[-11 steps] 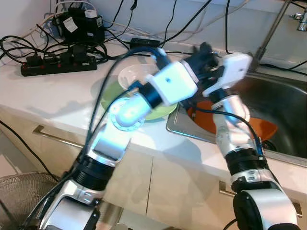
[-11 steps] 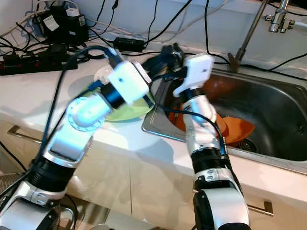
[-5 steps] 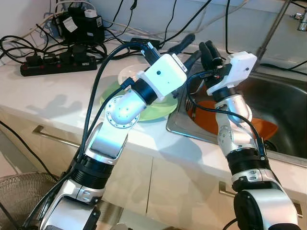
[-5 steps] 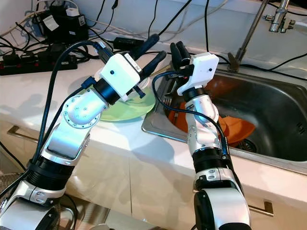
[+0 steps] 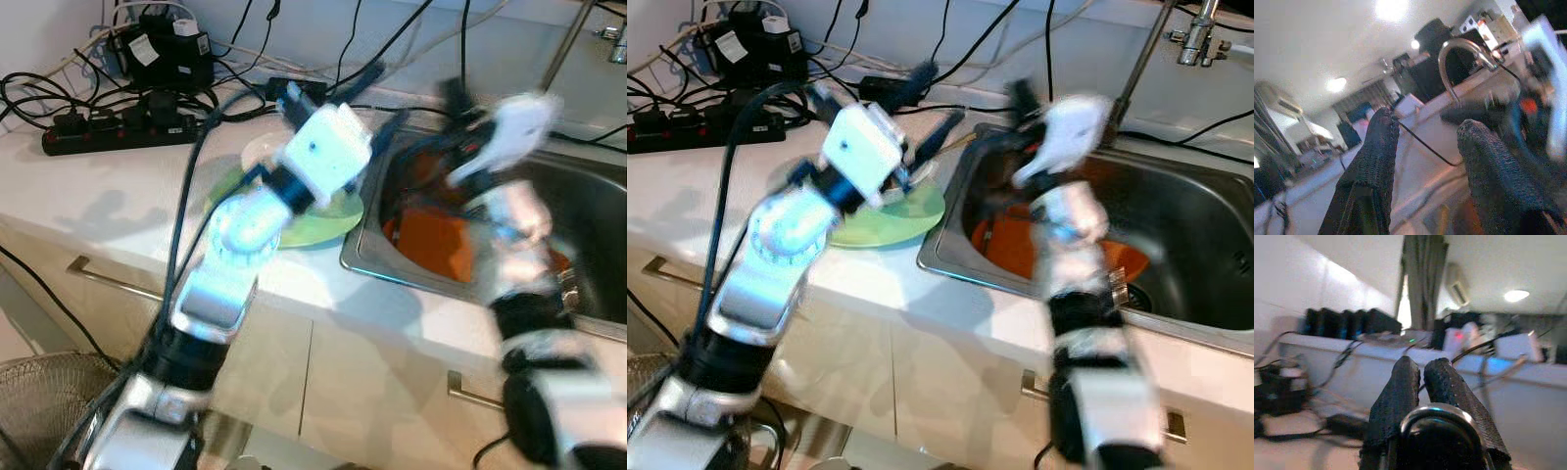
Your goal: Kitchen organization
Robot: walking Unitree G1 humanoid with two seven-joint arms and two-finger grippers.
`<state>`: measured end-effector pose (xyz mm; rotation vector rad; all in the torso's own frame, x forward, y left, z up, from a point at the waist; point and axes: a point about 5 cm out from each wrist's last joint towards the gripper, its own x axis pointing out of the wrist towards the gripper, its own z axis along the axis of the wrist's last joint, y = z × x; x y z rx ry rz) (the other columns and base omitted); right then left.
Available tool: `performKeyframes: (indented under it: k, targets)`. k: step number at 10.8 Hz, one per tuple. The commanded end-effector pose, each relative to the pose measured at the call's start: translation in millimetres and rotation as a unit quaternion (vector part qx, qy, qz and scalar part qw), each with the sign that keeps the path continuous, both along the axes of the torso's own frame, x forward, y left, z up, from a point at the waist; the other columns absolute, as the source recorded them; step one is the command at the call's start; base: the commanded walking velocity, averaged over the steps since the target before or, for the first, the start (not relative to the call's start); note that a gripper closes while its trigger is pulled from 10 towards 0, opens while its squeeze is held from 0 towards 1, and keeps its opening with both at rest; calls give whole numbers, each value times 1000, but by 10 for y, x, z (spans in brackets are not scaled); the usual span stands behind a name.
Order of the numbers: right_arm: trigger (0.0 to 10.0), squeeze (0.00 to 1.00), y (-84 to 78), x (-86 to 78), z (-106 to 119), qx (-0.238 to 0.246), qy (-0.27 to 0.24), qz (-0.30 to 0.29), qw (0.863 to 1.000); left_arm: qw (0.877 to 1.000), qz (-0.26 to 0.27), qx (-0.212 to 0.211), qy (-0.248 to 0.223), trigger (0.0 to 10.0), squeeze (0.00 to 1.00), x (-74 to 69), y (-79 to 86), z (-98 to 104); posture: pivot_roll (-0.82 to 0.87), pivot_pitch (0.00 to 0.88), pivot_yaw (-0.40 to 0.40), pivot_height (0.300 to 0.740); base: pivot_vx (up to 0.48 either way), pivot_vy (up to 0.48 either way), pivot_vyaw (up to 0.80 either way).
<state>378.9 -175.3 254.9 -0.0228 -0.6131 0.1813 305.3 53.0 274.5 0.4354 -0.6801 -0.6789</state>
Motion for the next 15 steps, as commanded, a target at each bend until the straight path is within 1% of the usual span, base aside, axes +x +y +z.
performKeyframes:
  k: [1,2,3,4,5,6,7,8,9,10,12,13,15]
  targets:
    - [0,0,-226,49,86,3,5,-55,998,999,-23,-7,41,10000,0,-52,1,-83,238,37,-38,725,0,0,0]
    - [10000,0,-376,90,70,1,30,-104,994,995,-34,-8,94,10000,0,-61,26,-199,243,38,-41,725,0,0,0]
    - [10000,0,-454,122,16,-2,58,-138,989,988,-46,0,146,10000,0,-86,52,-319,252,40,-44,725,0,0,0]
    - [10000,0,-511,147,-63,5,87,-163,983,977,-66,6,203,10000,0,-136,86,-463,254,39,-44,725,0,0,0]
    - [10000,0,-513,162,-115,8,100,-166,981,969,-76,1,235,10000,0,-167,107,-539,259,40,-45,725,0,0,0]
    - [10000,0,-502,192,-286,-4,149,-187,971,960,-75,3,268,10000,0,-165,147,-691,263,38,-49,725,0,0,0]
    - [10000,0,-474,201,-383,-10,170,-192,967,953,-73,7,295,10000,0,-164,140,-807,266,32,-49,725,0,0,0]
    - [10000,0,-456,204,-464,-4,190,-189,963,947,-75,10,311,10000,0,-170,117,-880,260,28,-49,725,0,0,0]
    - [10000,0,-456,199,-548,8,210,-193,958,945,-70,23,320,10000,0,-177,95,-942,265,19,-52,725,0,0,0]
    - [10000,0,-417,197,-614,9,221,-190,956,940,-73,33,330,10000,0,-197,67,-1003,267,15,-53,725,0,0,0]
    - [10000,0,-292,206,-718,10,245,-171,954,932,-87,40,350,10000,0,-231,-7,-1083,272,18,-56,725,0,0,0]
    - [10000,0,-239,209,-759,3,255,-168,952,928,-95,46,358,10000,0,-256,-44,-1122,272,18,-56,725,0,0,0]
    - [10000,0,-217,213,-800,23,272,-164,948,927,-89,55,360,10000,0,-260,-53,-1135,276,33,-57,725,0,0,0]
